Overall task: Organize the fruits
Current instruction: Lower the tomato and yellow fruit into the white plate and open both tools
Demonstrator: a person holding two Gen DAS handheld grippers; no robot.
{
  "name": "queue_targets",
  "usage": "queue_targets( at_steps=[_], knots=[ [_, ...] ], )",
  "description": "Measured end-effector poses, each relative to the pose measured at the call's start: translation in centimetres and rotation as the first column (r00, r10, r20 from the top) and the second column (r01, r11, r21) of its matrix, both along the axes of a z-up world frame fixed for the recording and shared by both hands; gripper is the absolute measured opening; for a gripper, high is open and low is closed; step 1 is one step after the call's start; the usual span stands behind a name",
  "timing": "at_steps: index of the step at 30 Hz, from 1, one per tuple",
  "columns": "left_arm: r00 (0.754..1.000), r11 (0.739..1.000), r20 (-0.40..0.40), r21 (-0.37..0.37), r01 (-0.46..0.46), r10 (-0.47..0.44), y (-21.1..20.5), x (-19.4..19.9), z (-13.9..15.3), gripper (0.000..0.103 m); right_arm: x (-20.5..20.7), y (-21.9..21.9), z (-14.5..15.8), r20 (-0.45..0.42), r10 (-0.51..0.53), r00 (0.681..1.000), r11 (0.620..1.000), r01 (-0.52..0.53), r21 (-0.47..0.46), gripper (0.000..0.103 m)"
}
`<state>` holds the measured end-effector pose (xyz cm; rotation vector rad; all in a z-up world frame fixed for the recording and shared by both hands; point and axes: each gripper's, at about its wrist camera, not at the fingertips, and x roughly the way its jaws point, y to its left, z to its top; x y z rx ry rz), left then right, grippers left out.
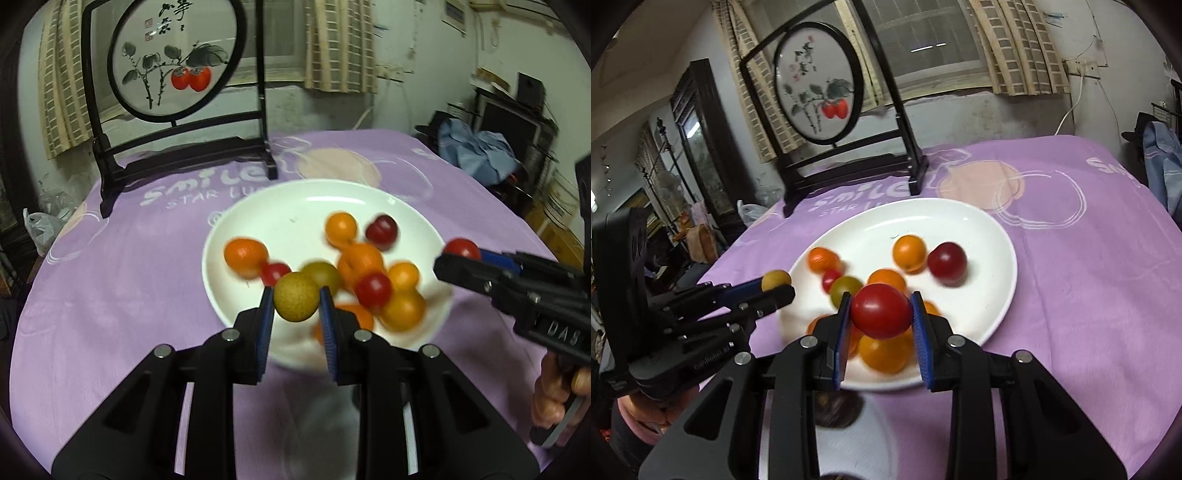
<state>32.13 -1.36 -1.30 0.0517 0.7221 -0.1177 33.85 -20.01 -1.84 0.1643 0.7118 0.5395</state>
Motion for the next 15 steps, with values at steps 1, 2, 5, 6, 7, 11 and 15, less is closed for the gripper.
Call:
queue_targets(
  at_steps=[1,2,5,6,7,11,15],
  knots=[
    [1.000,1.000,-0.006,-0.002,-0.006,0.006,0.0,0.8,-0.1,0.025,0.3,0.0,-0.2,-0.002,-0.002,1.000,1.000,0.002,0.000,0.032],
    [1.000,1.000,-0.012,-0.003,-0.013,0.013,0.1,1.5,-0.2,0.025,0.8,0.1,-0.3,-0.004,-0.007,1.000,1.000,0.007,-0.002,0.032],
    [0.998,0.999,-0.014,0.012,-0.053,0.053,0.4,2.6,-0.5,0.032,0.8,-0.3,-0.5,-0.010,-0.046,0.999,0.999,0.046,-0.019,0.057],
    [0.997,0.997,-0.015,0.018,-0.071,0.072,0.6,2.7,-0.6,0.045,0.4,-0.5,-0.2,0.005,-0.054,0.999,0.998,0.054,-0.012,0.063],
    [0.996,0.996,-0.010,0.022,-0.085,0.085,0.8,2.6,-0.6,0.069,0.0,-0.6,0.1,0.019,-0.050,0.999,0.999,0.050,-0.005,0.064],
    [0.993,0.993,0.045,0.051,-0.110,0.107,0.9,0.9,0.6,0.081,-1.7,-0.8,1.6,0.057,-0.012,0.998,1.000,0.012,0.007,0.064],
    [0.990,0.990,0.080,0.069,-0.125,0.119,0.8,-1.2,1.3,0.092,-3.3,-0.5,1.6,0.004,0.066,0.998,0.998,-0.066,0.015,0.064]
  ],
)
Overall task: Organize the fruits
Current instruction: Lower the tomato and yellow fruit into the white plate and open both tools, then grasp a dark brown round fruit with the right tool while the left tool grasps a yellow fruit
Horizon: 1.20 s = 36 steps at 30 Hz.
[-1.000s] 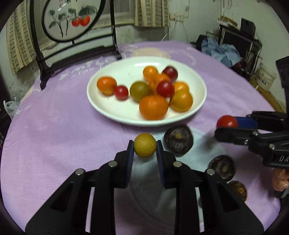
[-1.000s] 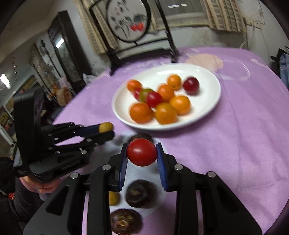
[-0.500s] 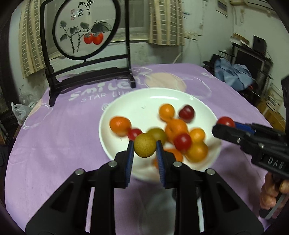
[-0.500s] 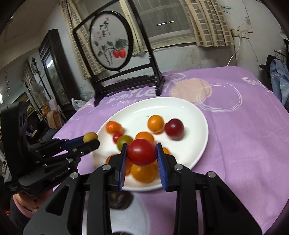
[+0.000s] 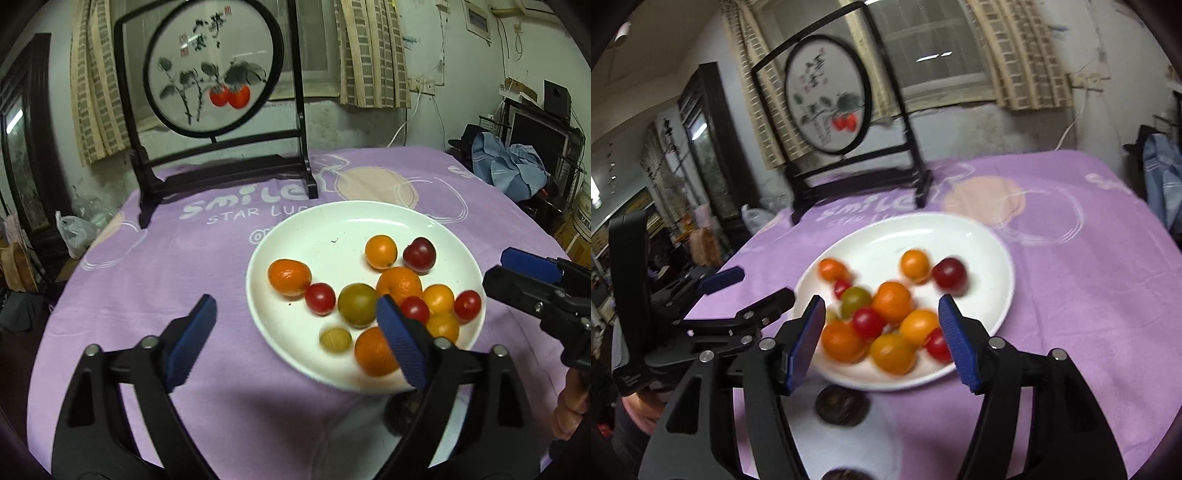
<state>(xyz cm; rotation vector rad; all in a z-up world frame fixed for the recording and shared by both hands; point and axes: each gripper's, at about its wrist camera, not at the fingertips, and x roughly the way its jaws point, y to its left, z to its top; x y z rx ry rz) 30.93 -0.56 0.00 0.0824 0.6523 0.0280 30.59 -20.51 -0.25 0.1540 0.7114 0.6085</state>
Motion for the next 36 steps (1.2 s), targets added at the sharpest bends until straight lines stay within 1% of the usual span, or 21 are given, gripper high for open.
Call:
queue_targets(
  at_steps=[2,5,7,10,13,16,20,23,28,34,35,36],
  knots=[
    [1.000,1.000,0.003,-0.002,-0.009,0.009,0.3,-1.1,0.1,0.094,-0.8,0.2,-0.4,-0.027,0.030,0.999,1.000,-0.030,0.000,0.064],
    [0.999,0.999,0.002,-0.025,-0.037,0.037,1.2,-2.4,0.0,0.096,-2.3,1.0,-1.0,-0.058,0.079,0.995,0.996,-0.081,-0.030,0.064],
    [0.997,0.996,-0.019,-0.048,-0.075,0.074,2.3,-3.1,-0.5,0.097,-3.1,1.8,-1.6,-0.071,0.095,0.993,0.992,-0.100,-0.075,0.064],
    [0.990,0.986,-0.067,-0.104,-0.132,0.126,4.3,-3.7,-1.4,0.097,-3.7,3.2,-2.8,-0.095,0.114,0.989,0.982,-0.127,-0.143,0.064],
    [0.982,0.973,-0.096,-0.148,-0.175,0.162,5.8,-4.0,-1.8,0.097,-4.0,5.0,-4.2,-0.125,0.147,0.981,0.961,-0.171,-0.219,0.064],
    [0.977,0.968,-0.087,-0.144,-0.204,0.193,6.4,-4.4,-1.7,0.097,-4.2,5.8,-5.2,-0.129,0.154,0.980,0.942,-0.185,-0.282,0.064],
    [0.978,0.968,-0.091,-0.152,-0.200,0.188,6.4,-4.6,-1.5,0.097,-3.7,6.3,-5.6,-0.136,0.150,0.979,0.933,-0.186,-0.309,0.064],
    [0.978,0.970,-0.097,-0.139,-0.198,0.185,6.3,-4.5,-1.5,0.097,-3.3,6.9,-5.8,-0.145,0.147,0.978,0.929,-0.187,-0.320,0.064],
    [0.977,0.969,-0.084,-0.135,-0.206,0.196,6.4,-4.6,-1.2,0.097,-2.5,8.0,-6.7,-0.181,0.133,0.974,0.914,-0.191,-0.359,0.064],
    [0.977,0.967,-0.090,-0.151,-0.207,0.195,6.6,-4.5,-1.1,0.097,-2.5,8.8,-6.7,-0.160,0.129,0.979,0.901,-0.183,-0.394,0.064],
    [0.977,0.967,-0.087,-0.147,-0.207,0.195,6.5,-4.5,-1.1,0.097,-2.5,8.9,-6.7,-0.151,0.125,0.981,0.894,-0.177,-0.411,0.060],
    [0.977,0.968,-0.085,-0.144,-0.207,0.196,6.5,-4.5,-1.1,0.097,-2.6,9.1,-6.8,-0.141,0.122,0.982,0.887,-0.172,-0.429,0.058]
  ],
)
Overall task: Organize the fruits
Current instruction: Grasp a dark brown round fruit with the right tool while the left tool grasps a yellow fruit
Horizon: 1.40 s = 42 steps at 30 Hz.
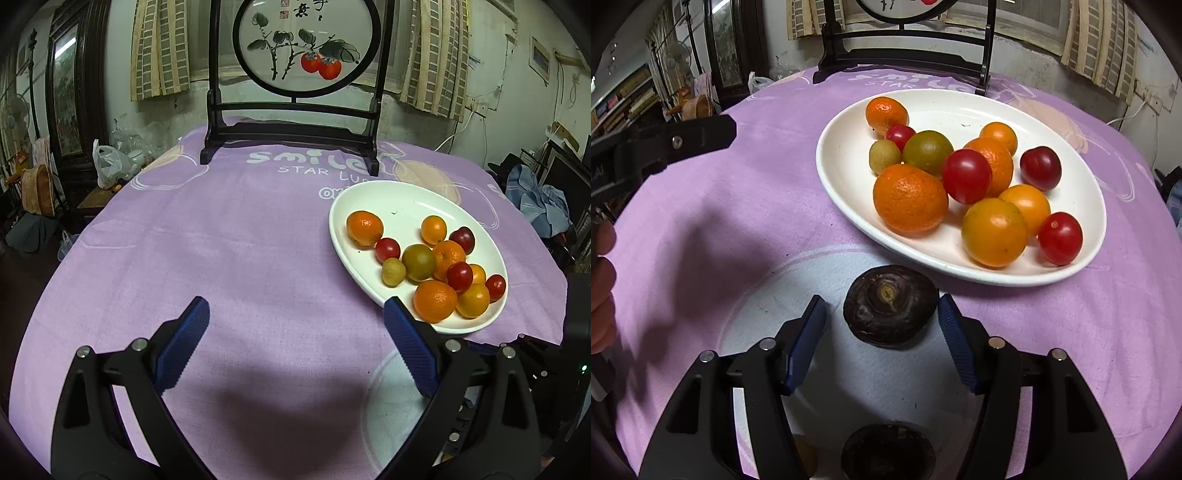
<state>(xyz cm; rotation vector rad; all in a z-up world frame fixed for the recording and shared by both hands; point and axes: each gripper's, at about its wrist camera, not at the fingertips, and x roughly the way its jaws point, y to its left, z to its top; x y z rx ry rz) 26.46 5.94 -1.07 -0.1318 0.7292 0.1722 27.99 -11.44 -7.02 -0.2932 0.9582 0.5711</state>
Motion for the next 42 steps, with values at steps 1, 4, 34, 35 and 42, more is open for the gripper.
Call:
queue_targets(
  at_steps=[1,4,34,35,42],
  knots=[
    [1.000,1.000,0.002,0.004,0.000,0.000,0.0,0.0,0.0,0.097,-0.1,0.1,0.1,0.005,0.004,1.000,1.000,-0.004,-0.001,0.055],
    [1.000,1.000,0.002,0.010,0.000,0.000,-0.1,0.0,0.0,0.097,-0.1,-0.2,0.1,0.010,-0.012,1.000,1.000,0.012,-0.003,0.048],
    [0.575,0.592,-0.155,-0.104,0.799,-0.803,-10.0,-5.9,-3.8,0.047,-1.7,-7.6,3.7,-0.054,-0.112,0.992,0.934,0.124,0.335,0.047],
    [0.570,0.588,-0.162,-0.104,0.802,-0.806,-10.1,-6.1,-4.0,0.045,-1.7,-7.6,3.7,-0.054,-0.112,0.992,0.934,0.124,0.336,0.047],
    [0.551,0.582,-0.227,-0.098,0.807,-0.803,-11.6,-6.5,-5.6,0.035,-1.7,-7.8,3.7,-0.054,-0.116,0.992,0.933,0.127,0.337,0.047]
  ],
)
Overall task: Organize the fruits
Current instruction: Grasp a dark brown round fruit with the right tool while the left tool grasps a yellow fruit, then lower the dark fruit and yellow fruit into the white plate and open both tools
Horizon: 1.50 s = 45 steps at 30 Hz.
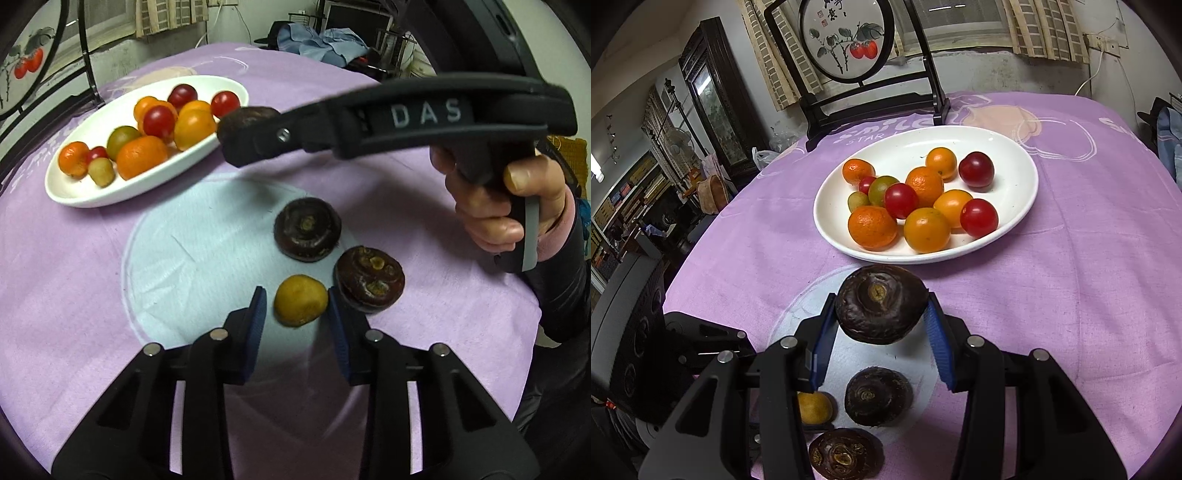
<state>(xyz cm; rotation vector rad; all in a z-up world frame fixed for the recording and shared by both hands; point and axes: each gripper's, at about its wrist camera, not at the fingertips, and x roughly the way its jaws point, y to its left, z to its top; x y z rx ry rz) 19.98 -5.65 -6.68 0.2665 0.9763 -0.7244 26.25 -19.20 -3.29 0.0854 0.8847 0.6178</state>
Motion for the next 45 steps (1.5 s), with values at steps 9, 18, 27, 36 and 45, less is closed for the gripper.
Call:
queue_targets(
  at_steps=[9,18,27,36,45],
  knots=[
    [0.999,1.000,0.025,0.014,0.020,-0.020,-0.4,-0.3,-0.2,0.029,0.0,0.2,-0.3,-0.008,0.008,1.000,1.000,-0.008,-0.006,0.047],
    [0.991,0.994,0.107,-0.080,-0.070,0.078,1.8,0.0,2.9,0.028,-0.4,-0.3,1.5,0.079,0.002,0.997,0.994,-0.011,0.110,0.047],
    [0.876,0.889,0.180,-0.198,-0.414,0.448,4.5,8.0,6.8,0.028,6.3,-1.0,2.8,0.207,-0.197,0.958,0.978,0.179,0.105,0.047],
    [0.744,0.764,0.178,-0.119,-0.634,0.644,6.1,15.7,4.9,0.028,11.3,-0.5,1.1,0.174,-0.211,0.962,0.976,0.197,0.093,0.047],
    [0.661,0.700,0.241,-0.149,-0.698,0.711,6.9,14.3,6.1,0.087,8.5,-1.0,3.2,0.244,-0.207,0.948,0.977,0.187,0.103,0.068]
  ],
)
